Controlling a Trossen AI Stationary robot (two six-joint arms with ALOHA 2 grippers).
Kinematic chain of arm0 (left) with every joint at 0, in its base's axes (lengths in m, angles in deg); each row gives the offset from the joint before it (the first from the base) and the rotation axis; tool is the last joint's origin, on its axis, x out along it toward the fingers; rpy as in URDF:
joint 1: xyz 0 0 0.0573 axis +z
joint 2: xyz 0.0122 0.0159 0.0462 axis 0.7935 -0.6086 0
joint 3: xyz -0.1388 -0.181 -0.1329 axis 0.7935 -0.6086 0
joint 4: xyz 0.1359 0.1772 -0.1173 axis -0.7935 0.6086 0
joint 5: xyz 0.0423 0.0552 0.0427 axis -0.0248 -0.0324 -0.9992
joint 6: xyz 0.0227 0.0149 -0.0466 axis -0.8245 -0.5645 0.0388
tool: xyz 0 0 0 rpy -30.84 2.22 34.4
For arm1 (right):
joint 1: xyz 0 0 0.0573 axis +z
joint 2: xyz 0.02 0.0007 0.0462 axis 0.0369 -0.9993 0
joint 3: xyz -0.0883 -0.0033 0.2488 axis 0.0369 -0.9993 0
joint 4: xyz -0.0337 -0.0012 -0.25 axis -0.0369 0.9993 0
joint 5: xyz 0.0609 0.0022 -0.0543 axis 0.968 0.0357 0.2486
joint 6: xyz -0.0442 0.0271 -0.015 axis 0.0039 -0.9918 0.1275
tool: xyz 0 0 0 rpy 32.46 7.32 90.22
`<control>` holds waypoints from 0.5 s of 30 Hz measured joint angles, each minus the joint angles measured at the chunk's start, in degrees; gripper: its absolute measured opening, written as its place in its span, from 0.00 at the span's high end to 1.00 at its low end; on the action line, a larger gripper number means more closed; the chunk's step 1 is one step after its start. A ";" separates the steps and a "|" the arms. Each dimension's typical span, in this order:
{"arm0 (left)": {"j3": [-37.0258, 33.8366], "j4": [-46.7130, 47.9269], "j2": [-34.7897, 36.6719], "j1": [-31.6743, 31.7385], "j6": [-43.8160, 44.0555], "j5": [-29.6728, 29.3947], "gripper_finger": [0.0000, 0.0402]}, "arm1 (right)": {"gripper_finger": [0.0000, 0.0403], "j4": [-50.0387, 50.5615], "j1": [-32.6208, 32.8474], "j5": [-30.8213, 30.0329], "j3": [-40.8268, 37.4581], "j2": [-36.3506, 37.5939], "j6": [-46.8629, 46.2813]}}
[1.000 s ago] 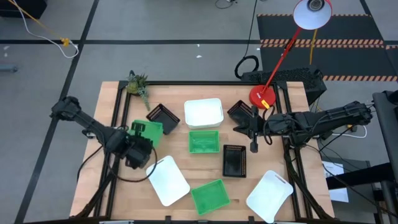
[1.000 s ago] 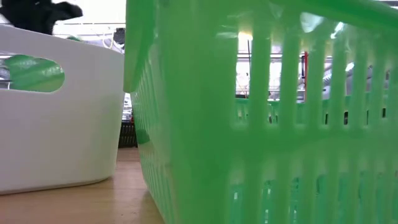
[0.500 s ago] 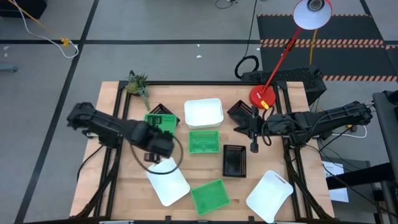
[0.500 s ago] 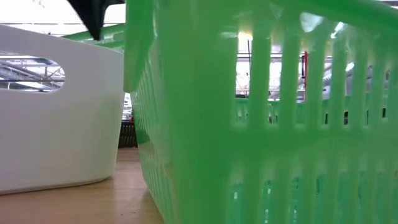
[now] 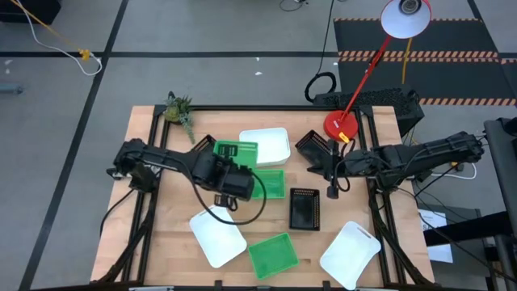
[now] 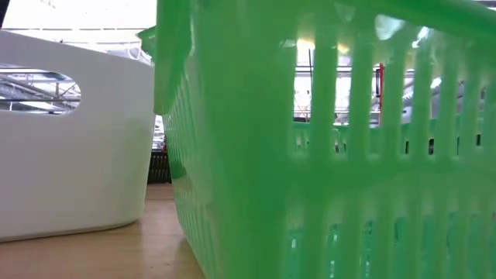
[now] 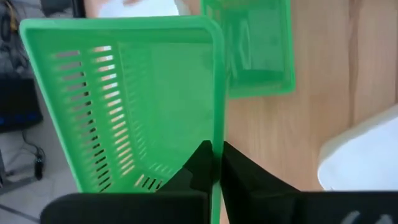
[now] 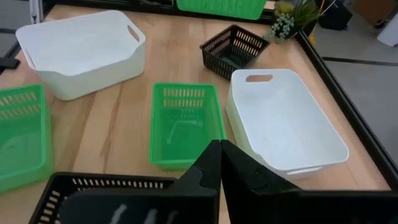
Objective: Stack baskets by color
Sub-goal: Stack the top left green bin on the top green bin
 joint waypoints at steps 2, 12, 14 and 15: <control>2.30 -0.09 -1.27 0.12 -1.79 -0.24 0.98 | 1.00 0.96 0.00 -0.02 0.00 0.58 0.00; 7.58 -2.13 -6.81 0.20 -2.35 -0.32 0.97 | 1.00 4.68 -0.02 -0.04 0.00 3.44 -1.14; 8.46 -2.57 -7.74 0.34 -2.25 -0.26 0.98 | 1.00 5.43 -0.02 -0.02 0.00 3.61 -1.48; 8.81 -2.67 -8.15 0.44 -2.01 -0.29 0.98 | 1.00 5.63 -0.02 -0.02 0.00 3.63 -1.53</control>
